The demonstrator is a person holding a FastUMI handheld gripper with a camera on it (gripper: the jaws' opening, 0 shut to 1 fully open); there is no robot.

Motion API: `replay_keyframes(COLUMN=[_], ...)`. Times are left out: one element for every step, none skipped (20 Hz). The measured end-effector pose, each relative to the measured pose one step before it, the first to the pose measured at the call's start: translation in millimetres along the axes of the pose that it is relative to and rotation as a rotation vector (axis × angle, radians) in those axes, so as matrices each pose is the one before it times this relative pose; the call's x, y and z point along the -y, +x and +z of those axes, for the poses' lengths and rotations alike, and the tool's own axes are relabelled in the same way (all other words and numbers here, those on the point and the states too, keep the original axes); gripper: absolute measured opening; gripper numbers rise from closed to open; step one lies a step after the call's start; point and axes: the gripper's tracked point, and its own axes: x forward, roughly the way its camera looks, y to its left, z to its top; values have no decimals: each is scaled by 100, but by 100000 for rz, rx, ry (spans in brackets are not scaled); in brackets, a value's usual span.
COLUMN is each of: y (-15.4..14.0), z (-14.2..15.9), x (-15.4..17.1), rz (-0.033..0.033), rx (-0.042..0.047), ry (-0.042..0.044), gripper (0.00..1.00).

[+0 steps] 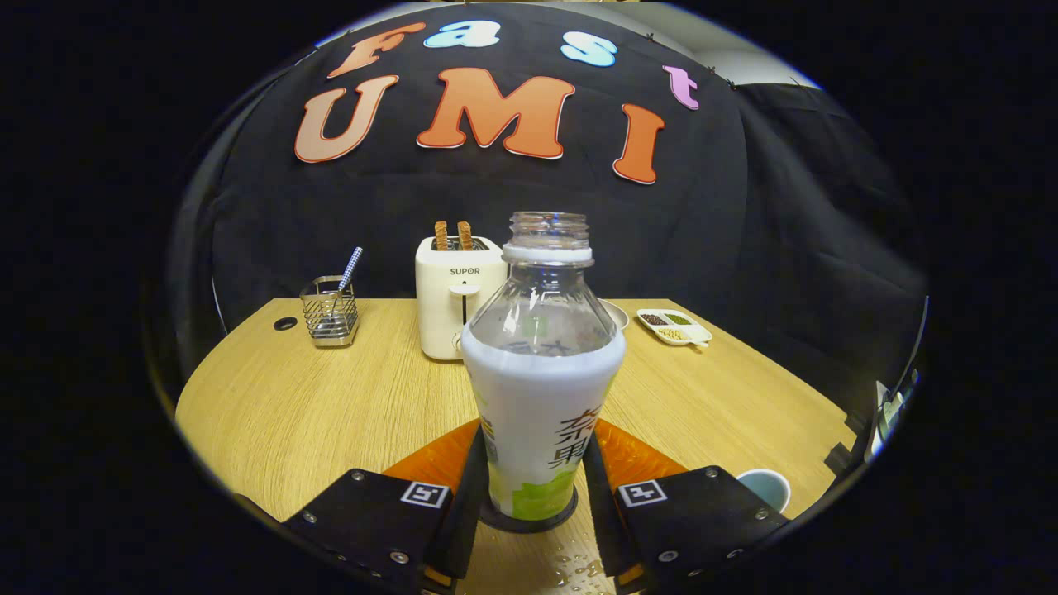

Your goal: Take the bottle from table, then pour the juice into the cup, finally place the bottle on the coaster

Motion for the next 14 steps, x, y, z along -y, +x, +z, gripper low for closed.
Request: replay_keyframes(y=[146, 29, 237, 52, -13, -137, -57, -110, -102, -211, -111, -327, -383, -360], z=[-239, -136, -216, -178, -268, 49, -82, -24, -8, 171, 39, 134, 375, 599], x=[34, 42, -5, -27, 117, 17, 18, -49, 16, -24, 107, -98, -296, -161], rz=[235, -51, 28, -106, -300, -379, -418, -48, -143, 80, -625, 823, 1753, 1424], rx=[-402, -478, -346, -762, -506, 977, -342, -28, 3, 277, 105, 234, 955, 1457], ry=[1333, 1027, 435, -132, -471, 87, -207, -360, -238, 68, 728, 1023, 1154, 1287], gripper=[60, 62, 63, 64, 65, 65, 65, 66, 67, 68, 70, 72, 77, 80])
